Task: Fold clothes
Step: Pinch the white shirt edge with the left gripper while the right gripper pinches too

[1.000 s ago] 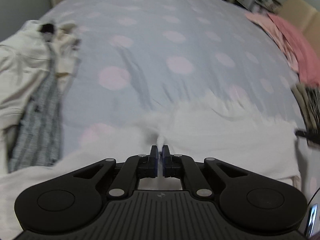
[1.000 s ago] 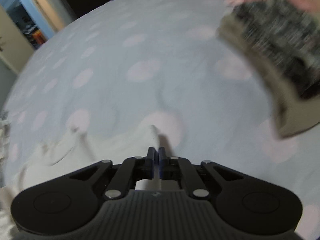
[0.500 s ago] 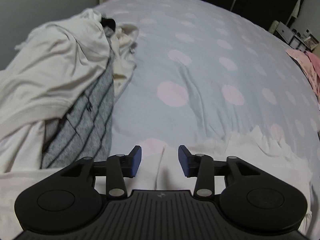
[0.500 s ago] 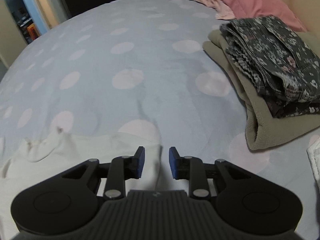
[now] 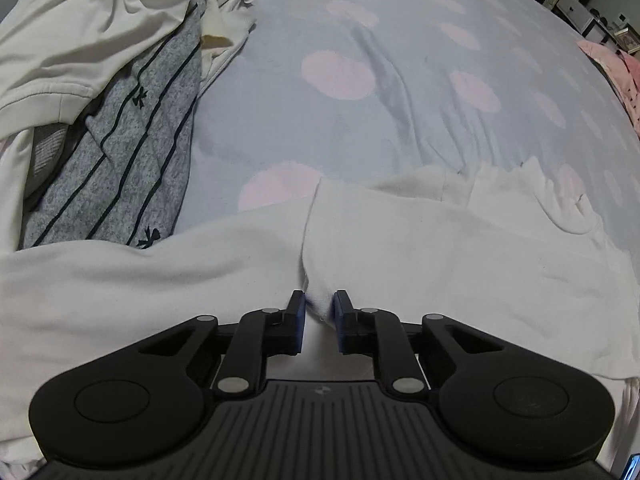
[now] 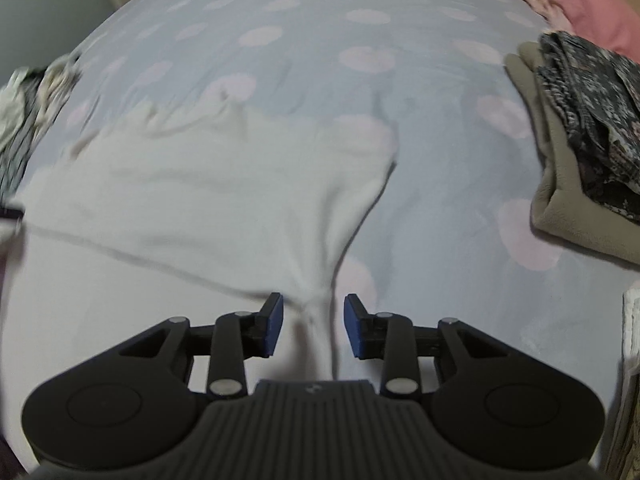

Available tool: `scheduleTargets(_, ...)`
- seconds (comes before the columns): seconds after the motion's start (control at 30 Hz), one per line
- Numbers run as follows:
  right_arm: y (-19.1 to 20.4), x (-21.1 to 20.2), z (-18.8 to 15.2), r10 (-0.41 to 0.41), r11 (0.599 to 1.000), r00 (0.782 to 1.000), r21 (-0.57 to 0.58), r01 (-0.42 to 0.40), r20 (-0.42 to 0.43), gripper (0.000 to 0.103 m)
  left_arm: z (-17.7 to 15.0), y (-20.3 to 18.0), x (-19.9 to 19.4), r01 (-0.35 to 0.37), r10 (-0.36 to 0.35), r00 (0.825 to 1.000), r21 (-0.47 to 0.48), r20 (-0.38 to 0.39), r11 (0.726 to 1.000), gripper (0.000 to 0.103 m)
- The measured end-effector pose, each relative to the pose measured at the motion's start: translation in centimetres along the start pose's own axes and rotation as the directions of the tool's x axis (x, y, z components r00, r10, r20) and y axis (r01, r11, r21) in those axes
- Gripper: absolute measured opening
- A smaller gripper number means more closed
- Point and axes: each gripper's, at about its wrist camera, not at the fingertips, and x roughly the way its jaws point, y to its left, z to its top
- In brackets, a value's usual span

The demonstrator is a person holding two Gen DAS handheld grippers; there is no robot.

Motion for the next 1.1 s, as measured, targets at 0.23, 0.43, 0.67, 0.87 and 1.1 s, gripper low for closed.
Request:
scheduleTargets(0.23,1.6,1.5,-1.0,-0.102,0.986,0.992,-0.128,0.112,0.076,0.037,0.1,-0.9,-1.6,-0.004,0.004,0.999,0.003,0.038,1.0,0.004)
scheduleTargets(0.43,-0.6,-0.5,-0.3,-0.11,0.993,0.991,-0.034,0.113,0.072,0.009,-0.2,-1.8,-4.3,0.035,-0.037,0.998,0.043,0.041,0.998,0.003)
scheduleTargets(0.67,-2.7,2.8,-2.1,-0.196,0.981,0.977,-0.025,0.195,-0.088,0.0,-1.9,-2.8,-2.4,-0.052,0.056,0.998,0.112,-0.033,0.992,0.003)
scheduleTargets(0.87,-4.6,0.6,-0.7,-0.123,0.989,0.992,0.083,0.126,-0.038,0.006,-1.8,-2.9,-2.2,-0.022,0.027,0.999,0.123,-0.041,0.992,0.006)
scheduleTargets(1.1,-6.5,-1.5,2.5,-0.028,0.989,0.999,0.145,0.025,0.019,0.033,0.1,-2.7,-3.2,-0.025,0.024,1.0,0.116,0.016,0.993,0.029)
